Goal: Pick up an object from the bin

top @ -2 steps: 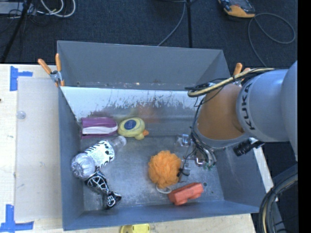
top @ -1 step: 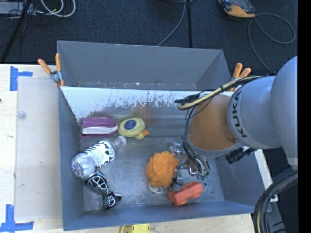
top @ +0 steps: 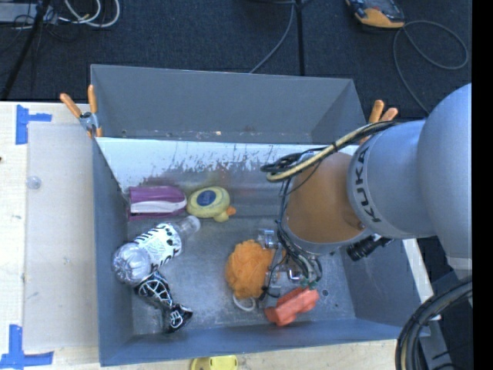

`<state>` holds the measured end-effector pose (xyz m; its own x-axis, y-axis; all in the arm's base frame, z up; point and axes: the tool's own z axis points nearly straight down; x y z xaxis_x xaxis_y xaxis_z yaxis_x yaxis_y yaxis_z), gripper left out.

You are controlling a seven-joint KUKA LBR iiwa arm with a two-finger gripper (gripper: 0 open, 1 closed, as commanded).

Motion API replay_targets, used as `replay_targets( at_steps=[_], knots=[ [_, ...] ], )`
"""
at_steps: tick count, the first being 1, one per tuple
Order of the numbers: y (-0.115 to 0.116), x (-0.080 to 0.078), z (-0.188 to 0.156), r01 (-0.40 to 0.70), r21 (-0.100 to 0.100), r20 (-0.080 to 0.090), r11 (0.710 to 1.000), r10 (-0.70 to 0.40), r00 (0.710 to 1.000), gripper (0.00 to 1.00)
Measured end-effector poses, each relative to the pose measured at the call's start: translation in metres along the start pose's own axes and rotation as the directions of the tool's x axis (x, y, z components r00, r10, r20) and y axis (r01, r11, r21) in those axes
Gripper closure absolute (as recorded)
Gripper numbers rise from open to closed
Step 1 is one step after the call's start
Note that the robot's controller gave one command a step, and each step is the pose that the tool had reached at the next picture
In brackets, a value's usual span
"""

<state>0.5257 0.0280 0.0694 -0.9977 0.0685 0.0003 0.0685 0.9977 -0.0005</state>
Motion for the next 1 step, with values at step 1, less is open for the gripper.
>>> replay_targets(
  at_steps=[1],
  knots=[
    [0.0133, 0.0253, -0.0001, -0.034, -0.001, -0.005, 0.999, 0.034, 0.999, 0.00]
  ],
)
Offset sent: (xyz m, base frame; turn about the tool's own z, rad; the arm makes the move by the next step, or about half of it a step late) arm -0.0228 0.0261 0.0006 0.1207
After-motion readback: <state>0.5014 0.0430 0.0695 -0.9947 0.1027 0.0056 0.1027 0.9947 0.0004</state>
